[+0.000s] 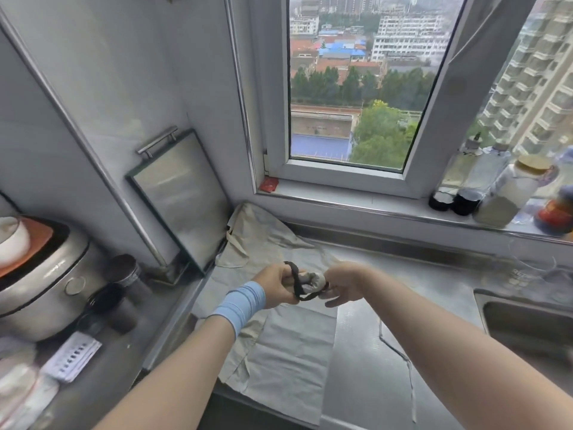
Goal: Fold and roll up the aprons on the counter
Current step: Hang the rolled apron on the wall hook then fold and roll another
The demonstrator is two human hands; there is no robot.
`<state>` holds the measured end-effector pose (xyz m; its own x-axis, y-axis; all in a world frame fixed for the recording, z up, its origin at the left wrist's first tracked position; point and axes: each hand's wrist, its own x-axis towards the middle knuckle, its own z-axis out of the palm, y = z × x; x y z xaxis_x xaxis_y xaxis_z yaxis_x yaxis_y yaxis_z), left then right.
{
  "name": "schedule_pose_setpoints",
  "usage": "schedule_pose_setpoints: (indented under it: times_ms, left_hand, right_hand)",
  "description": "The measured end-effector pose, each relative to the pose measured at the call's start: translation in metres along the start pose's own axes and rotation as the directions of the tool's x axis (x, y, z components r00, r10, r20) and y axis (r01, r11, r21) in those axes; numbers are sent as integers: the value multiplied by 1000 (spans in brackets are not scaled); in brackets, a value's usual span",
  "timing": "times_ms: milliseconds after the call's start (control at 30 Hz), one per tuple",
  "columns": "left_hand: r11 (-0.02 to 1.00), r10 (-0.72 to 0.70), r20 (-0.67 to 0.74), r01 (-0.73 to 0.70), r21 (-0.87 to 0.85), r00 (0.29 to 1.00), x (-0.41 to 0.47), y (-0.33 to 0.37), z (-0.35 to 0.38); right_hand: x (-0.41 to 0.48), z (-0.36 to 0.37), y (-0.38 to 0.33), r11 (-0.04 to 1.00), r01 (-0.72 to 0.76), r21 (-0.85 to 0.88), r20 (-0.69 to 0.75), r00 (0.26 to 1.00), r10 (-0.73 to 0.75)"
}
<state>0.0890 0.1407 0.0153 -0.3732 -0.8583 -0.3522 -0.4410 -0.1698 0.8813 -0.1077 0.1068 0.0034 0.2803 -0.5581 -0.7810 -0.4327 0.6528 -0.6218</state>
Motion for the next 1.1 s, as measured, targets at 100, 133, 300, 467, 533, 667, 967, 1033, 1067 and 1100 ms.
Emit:
schedule_pose_setpoints:
  times_ms: [100,133,300,467,533,667,967,1033,1067,1100]
  left_hand:
    - [945,28,23,-33,324,999,26,-26,7]
    - [905,41,4,-39,423,999,32,-33,10]
    - [690,304,-50,-183,700,952,60,-62,31]
    - [528,211,-49,-71,847,976,71,-97,53]
    - [523,190,-83,-29,852,978,73,-112,61]
    - [578,148,-102,-3,816,984,72,-132,76]
    - [817,169,-230,-5,576,958,53,-157,82]
    - [823,195,-270,-7,569,943,52,-152,83]
    - [810,246,-299,-26,586,922,51,-152,85]
    - [767,326,-328,-45,640,887,49,-152,89]
  right_hand:
    - [11,-4,-7,997,-4,-76,-156,988,-8]
    - [15,-5,-10,994,3,-114,-234,972,-29]
    - [52,4,-4,959,6,-283,-549,819,-167]
    - [70,29,40,972,143,-188,-524,822,-223]
    - [79,40,55,957,222,-188,-520,804,-289]
    - [101,54,84,912,274,-306,-540,739,-403]
    - [113,61,111,878,251,-407,-537,712,-453]
    - [113,61,113,877,254,-407,-547,702,-457]
    - [112,61,112,884,270,-381,-552,701,-451]
    - [113,62,113,891,287,-351,-556,701,-445]
